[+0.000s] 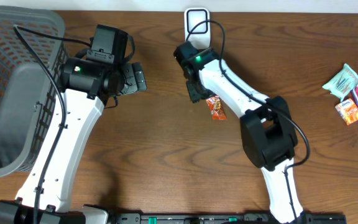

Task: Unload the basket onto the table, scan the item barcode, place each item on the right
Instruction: 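Lift the candy bar with the right gripper and turn it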

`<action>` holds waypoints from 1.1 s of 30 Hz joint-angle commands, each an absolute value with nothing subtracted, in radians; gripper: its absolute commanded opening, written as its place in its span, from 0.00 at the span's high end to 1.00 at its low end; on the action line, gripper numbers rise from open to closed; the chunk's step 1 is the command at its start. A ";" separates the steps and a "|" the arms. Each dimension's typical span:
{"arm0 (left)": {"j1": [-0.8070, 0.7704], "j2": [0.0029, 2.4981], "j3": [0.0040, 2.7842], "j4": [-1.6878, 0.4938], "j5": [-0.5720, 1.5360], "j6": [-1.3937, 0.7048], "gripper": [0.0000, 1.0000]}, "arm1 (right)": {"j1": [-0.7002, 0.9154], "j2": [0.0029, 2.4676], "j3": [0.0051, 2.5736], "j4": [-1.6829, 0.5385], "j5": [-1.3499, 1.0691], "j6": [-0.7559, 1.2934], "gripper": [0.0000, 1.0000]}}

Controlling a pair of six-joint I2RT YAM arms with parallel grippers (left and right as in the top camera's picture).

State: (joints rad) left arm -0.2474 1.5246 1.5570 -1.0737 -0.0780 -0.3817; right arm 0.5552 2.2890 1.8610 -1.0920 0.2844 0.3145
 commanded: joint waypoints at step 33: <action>-0.245 1.523 1.555 -1.076 -0.088 -0.379 0.02 | 0.008 2.383 1.595 -1.003 -1.196 -0.080 0.99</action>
